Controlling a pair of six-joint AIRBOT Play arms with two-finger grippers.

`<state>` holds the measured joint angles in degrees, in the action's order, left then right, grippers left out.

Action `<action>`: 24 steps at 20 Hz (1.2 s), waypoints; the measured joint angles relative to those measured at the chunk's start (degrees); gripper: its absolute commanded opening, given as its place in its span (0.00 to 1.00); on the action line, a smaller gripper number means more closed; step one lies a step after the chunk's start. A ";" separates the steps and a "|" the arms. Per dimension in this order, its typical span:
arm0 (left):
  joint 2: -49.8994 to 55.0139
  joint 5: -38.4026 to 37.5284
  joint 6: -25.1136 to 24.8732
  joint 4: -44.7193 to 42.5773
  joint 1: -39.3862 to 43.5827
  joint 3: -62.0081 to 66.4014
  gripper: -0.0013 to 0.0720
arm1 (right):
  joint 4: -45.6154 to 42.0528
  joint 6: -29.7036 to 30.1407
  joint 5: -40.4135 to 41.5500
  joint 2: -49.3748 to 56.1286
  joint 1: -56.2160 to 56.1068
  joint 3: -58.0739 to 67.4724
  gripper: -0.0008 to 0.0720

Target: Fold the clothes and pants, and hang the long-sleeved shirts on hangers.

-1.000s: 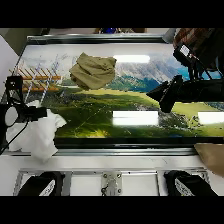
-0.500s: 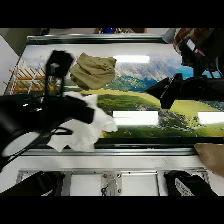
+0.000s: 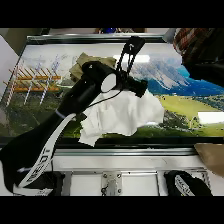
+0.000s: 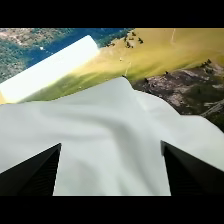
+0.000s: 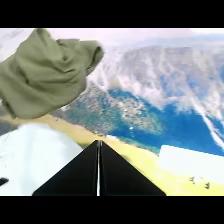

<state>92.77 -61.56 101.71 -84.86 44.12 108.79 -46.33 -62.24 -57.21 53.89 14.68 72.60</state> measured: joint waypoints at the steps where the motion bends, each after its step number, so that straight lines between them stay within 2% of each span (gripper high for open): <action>1: 1.68 -1.31 0.44 1.27 -1.75 1.79 0.96 | -0.02 -0.57 0.07 0.00 1.01 0.00 0.06; 3: 2.34 -3.87 1.97 2.89 -5.66 1.62 0.97 | -0.02 -1.33 0.11 0.00 2.23 0.00 0.06; 5: 0.44 -5.55 3.23 3.74 -9.46 -3.87 0.97 | -0.04 -1.88 -0.20 0.00 2.82 0.00 0.06; 11: -8.92 -3.41 7.50 7.48 -17.73 -34.49 0.96 | -0.17 -2.19 -1.77 0.00 3.34 -0.02 0.06; 15: -11.76 2.49 4.52 21.05 -18.73 -49.83 0.96 | -0.17 -2.32 -2.16 0.07 3.41 -0.09 0.06; 19: -11.08 9.18 2.03 29.68 -16.06 -55.41 0.94 | -0.04 -2.32 -2.91 0.09 3.41 -0.11 0.06; 20: -10.21 10.23 1.64 30.73 -15.28 -55.15 0.63 | -0.04 -2.32 -3.04 0.09 3.41 -0.11 0.06; 21: -9.27 10.84 1.40 31.47 -14.60 -54.36 0.20 | -0.04 -2.32 -3.13 0.11 3.41 -0.11 0.06; 22: -8.22 11.39 1.22 32.06 -14.08 -53.16 0.05 | -0.13 -2.32 -3.37 0.20 3.41 -0.15 0.06; 24: -6.84 11.74 0.81 32.57 -14.12 -50.27 0.05 | -1.31 -2.40 -3.48 0.48 3.56 -0.46 0.06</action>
<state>85.93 -49.82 102.52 -52.29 30.00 58.52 -47.64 -64.64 -60.69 54.37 18.24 72.14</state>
